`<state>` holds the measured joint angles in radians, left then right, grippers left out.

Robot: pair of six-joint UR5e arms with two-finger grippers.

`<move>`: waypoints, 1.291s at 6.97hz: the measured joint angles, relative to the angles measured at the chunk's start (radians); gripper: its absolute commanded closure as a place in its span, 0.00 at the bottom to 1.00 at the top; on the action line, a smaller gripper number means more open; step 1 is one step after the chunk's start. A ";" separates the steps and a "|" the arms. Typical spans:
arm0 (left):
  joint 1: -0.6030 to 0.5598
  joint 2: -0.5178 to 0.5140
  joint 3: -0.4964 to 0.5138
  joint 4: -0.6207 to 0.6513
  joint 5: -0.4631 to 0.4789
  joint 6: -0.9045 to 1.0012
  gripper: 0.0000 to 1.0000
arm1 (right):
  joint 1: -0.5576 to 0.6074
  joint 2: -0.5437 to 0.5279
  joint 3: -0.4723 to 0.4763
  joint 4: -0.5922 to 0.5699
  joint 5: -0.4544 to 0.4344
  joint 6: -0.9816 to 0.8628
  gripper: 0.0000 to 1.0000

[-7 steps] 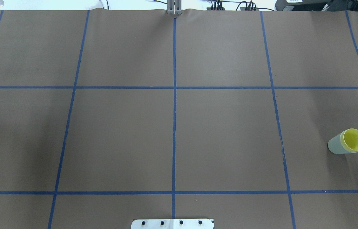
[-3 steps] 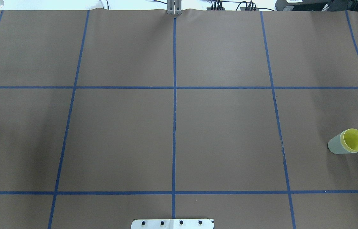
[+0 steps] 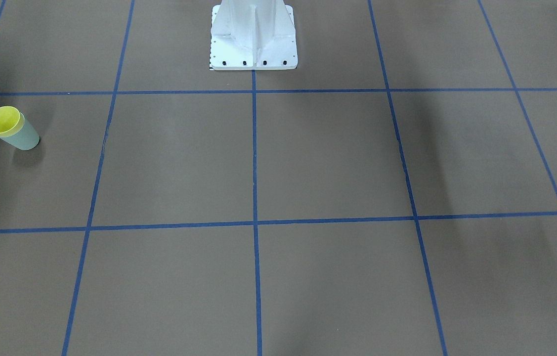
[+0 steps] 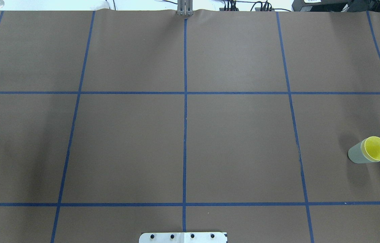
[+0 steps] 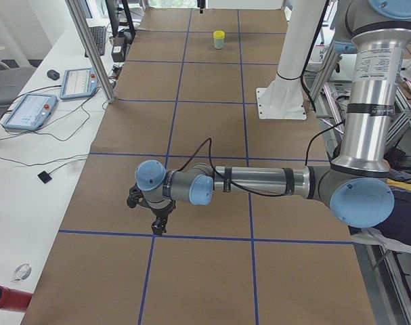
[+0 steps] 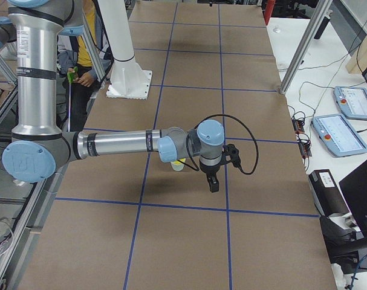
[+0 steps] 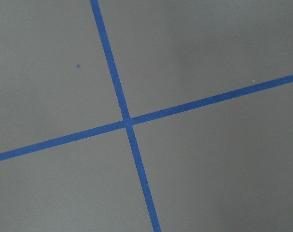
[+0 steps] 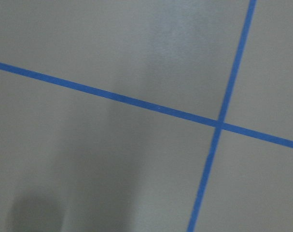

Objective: Transfer and stack yellow cup on green cup

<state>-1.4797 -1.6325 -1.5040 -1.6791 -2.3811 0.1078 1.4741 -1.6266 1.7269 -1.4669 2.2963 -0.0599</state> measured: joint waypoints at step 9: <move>-0.071 0.207 -0.260 0.147 0.009 -0.011 0.00 | 0.106 -0.061 -0.027 -0.114 -0.062 -0.106 0.00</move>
<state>-1.5510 -1.4252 -1.7644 -1.5317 -2.3716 0.0967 1.5799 -1.6881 1.7002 -1.5807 2.2344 -0.1661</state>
